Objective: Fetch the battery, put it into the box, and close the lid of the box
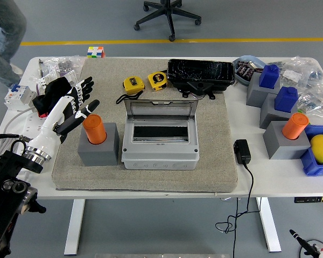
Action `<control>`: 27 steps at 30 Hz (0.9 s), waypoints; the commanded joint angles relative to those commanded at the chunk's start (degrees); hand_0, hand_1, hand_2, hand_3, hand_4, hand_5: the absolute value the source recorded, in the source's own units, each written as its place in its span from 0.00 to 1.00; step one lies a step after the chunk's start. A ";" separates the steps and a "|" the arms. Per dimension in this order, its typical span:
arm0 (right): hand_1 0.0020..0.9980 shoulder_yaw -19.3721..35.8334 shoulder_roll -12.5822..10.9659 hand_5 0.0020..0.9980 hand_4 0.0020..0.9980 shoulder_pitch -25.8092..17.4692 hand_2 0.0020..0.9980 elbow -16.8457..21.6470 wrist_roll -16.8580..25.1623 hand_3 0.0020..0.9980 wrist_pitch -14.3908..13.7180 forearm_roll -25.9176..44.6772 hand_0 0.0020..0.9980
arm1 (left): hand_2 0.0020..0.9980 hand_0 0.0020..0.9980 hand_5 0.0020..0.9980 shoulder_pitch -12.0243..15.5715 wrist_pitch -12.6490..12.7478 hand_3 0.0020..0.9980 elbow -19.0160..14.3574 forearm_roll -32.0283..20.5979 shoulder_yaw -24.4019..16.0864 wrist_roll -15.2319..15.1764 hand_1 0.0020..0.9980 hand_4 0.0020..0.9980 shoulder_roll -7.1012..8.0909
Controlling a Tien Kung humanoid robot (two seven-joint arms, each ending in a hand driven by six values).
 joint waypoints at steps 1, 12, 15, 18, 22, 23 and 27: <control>0.86 0.01 0.00 1.00 1.00 -0.01 0.83 0.00 0.00 0.88 0.00 -0.01 0.88 | 1.00 0.95 0.54 0.00 0.10 1.00 0.03 0.12 0.04 -0.01 1.00 1.00 0.01; 0.86 0.27 0.04 1.00 1.00 0.07 0.83 0.00 -0.17 0.88 0.21 -0.01 0.88 | 1.00 0.94 0.38 -0.08 0.75 1.00 1.08 2.25 0.48 0.40 1.00 1.00 -0.42; 0.86 0.34 0.08 1.00 1.00 0.05 0.83 0.00 -0.24 0.88 0.32 -0.07 0.88 | 1.00 0.94 0.38 -0.03 1.09 1.00 1.15 2.06 0.88 0.30 1.00 1.00 -0.67; 0.85 0.34 0.13 1.00 1.00 0.08 0.82 0.00 -0.24 0.87 0.34 0.00 0.88 | 1.00 0.95 0.40 0.09 1.16 0.99 1.28 1.72 1.14 0.24 1.00 1.00 -1.00; 0.85 0.54 0.19 1.00 1.00 0.08 0.82 0.00 -0.27 0.87 0.25 0.18 0.88 | 1.00 0.95 0.42 -0.32 1.02 1.00 3.10 0.03 1.33 0.09 1.00 1.00 -1.48; 0.85 0.53 0.23 1.00 1.00 0.09 0.82 0.00 -0.29 0.87 0.21 0.32 0.88 | 1.00 0.95 0.42 -0.44 0.98 1.00 3.73 -0.95 1.29 -0.10 1.00 1.00 -1.61; 0.85 0.41 0.29 1.00 1.00 0.11 0.82 0.00 -0.31 0.87 0.16 0.57 0.88 | 1.00 0.95 0.42 -0.53 0.82 1.00 4.85 -1.82 1.23 -0.11 1.00 1.00 -1.77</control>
